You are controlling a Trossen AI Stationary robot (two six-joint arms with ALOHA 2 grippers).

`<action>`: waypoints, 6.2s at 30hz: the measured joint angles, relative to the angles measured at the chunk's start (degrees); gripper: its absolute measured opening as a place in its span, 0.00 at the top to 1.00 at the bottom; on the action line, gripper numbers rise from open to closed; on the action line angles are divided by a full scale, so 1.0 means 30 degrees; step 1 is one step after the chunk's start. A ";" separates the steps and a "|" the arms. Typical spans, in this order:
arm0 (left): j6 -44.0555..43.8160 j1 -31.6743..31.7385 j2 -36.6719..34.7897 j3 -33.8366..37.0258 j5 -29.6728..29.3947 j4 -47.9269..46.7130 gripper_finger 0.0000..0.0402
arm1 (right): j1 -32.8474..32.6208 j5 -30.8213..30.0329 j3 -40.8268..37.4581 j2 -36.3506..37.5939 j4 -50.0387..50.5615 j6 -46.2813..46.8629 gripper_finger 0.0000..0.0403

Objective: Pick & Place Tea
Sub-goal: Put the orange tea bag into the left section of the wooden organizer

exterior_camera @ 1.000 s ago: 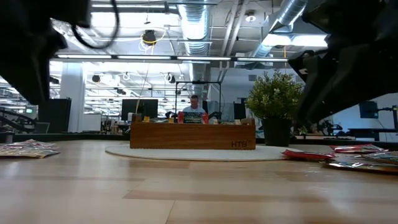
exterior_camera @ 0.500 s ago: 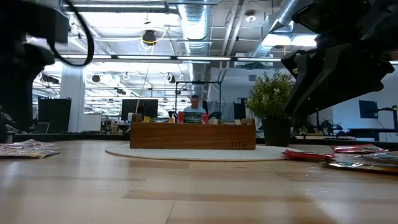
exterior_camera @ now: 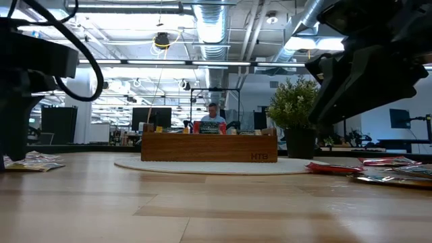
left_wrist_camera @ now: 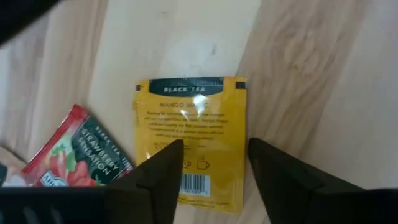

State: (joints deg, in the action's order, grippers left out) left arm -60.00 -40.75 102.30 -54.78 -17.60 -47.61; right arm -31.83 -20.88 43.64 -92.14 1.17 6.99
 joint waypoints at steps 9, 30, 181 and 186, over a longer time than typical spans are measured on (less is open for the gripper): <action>0.2916 0.0896 0.0015 0.0000 0.0671 0.0499 0.93 | 0.0000 0.0000 0.0000 0.0000 -0.0045 -0.0004 0.81; 0.5348 -0.0032 0.0160 -0.2776 -0.6445 0.6524 1.00 | 0.0022 0.0007 0.0000 0.0000 -0.1448 0.0011 0.81; 1.0072 0.0208 0.0035 -0.2412 -1.1979 1.3197 0.73 | 0.1972 0.0898 0.3184 -0.5005 -0.5541 0.1187 1.00; 1.0722 0.1415 0.0516 -0.2409 -0.9903 1.5122 0.60 | 0.1989 0.0903 0.3184 -0.5005 -0.5531 0.1177 1.00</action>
State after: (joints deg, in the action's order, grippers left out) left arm -27.84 -36.50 103.85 -62.01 -47.31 -2.24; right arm -25.87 -18.17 53.19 -107.15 -15.42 10.52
